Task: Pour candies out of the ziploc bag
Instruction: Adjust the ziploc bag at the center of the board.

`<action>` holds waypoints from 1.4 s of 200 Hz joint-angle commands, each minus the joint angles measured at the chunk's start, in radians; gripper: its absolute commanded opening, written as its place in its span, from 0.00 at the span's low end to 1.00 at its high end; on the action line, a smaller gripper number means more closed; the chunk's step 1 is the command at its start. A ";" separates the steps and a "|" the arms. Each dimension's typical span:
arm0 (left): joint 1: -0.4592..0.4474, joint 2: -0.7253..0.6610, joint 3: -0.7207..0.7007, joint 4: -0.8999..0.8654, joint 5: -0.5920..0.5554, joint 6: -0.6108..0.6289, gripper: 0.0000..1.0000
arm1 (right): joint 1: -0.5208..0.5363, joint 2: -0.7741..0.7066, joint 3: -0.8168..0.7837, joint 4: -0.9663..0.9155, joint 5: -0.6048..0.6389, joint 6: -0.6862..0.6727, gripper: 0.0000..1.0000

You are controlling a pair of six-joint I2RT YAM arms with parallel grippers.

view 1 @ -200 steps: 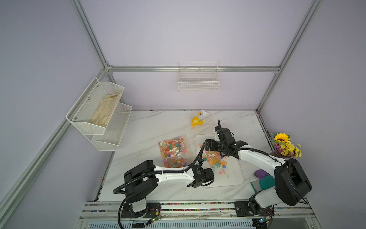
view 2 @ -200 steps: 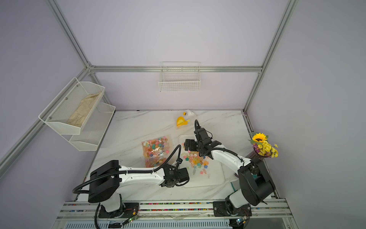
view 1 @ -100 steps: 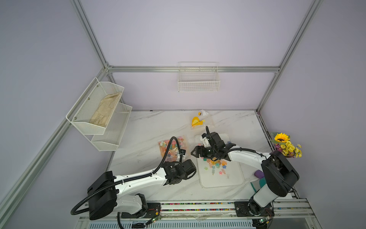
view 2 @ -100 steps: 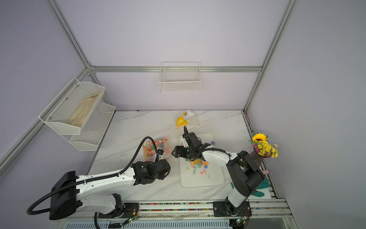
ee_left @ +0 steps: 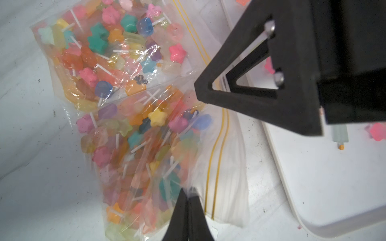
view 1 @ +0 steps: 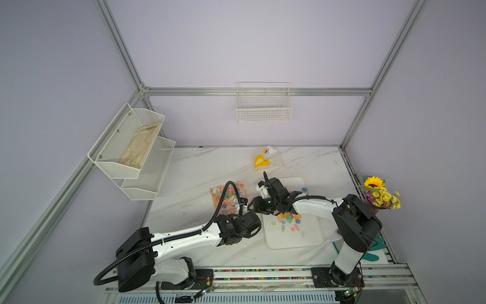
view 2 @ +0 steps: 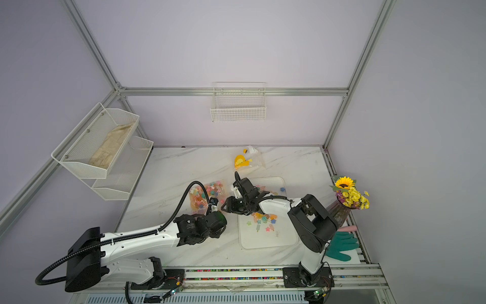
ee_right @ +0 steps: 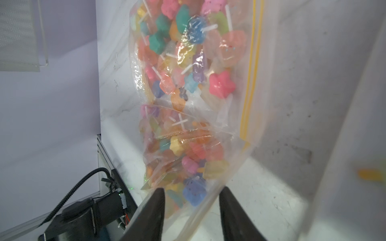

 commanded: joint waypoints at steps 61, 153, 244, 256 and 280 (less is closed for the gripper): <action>0.016 -0.158 -0.062 -0.064 -0.057 -0.154 0.77 | 0.015 0.003 0.031 0.020 0.029 -0.009 0.07; 0.164 -0.236 -0.140 0.091 0.033 -0.183 0.78 | 0.055 -0.056 0.026 -0.011 0.032 -0.161 0.00; 0.221 -0.183 -0.088 0.117 0.064 -0.146 0.79 | 0.138 -0.087 -0.001 -0.066 0.115 -0.182 0.28; 0.224 -0.179 -0.080 0.115 0.071 -0.141 0.79 | 0.133 -0.085 0.000 -0.074 0.154 -0.159 0.33; 0.226 -0.167 -0.057 0.096 0.076 -0.134 0.78 | 0.097 -0.069 -0.002 -0.073 0.159 -0.127 0.38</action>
